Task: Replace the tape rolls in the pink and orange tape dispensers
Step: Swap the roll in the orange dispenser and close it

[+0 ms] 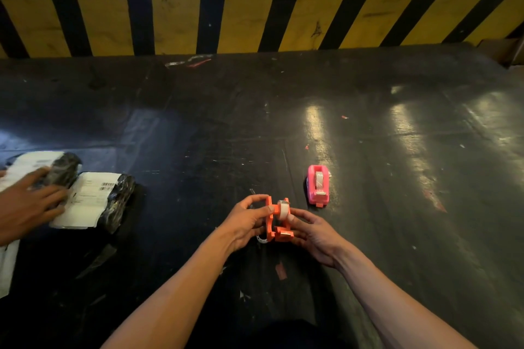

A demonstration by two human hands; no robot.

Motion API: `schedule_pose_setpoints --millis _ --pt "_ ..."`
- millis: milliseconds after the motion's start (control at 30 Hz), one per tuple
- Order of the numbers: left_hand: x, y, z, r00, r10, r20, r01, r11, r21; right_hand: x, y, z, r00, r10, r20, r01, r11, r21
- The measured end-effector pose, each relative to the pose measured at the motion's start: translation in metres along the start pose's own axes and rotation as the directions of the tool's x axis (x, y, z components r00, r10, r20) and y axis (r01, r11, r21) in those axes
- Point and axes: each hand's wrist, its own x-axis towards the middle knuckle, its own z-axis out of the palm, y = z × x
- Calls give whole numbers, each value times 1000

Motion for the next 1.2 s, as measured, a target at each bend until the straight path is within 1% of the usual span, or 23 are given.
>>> schedule_pose_setpoints --millis 267,433,667,1000,1100,1200 --pt "3 6 -1 999 -42 -25 44 997 71 -7 -3 3 1000 -8 28 7 1000 23" --pt "3 4 3 997 -77 -30 78 996 34 -3 -3 5 999 -9 31 10 1000 -5" --pt "4 2 2 994 -104 -43 105 994 32 -2 -3 4 999 -26 34 26 1000 1" --pt "6 -3 -3 993 -108 -41 107 994 -38 -5 -8 9 998 -25 53 24 999 28" --pt "5 -3 -5 993 -111 -41 110 993 -38 -6 -7 11 998 -31 59 31 999 9" --pt "5 -3 -7 993 -114 -18 114 993 -7 -8 -6 10 995 -22 98 23 1000 -1"
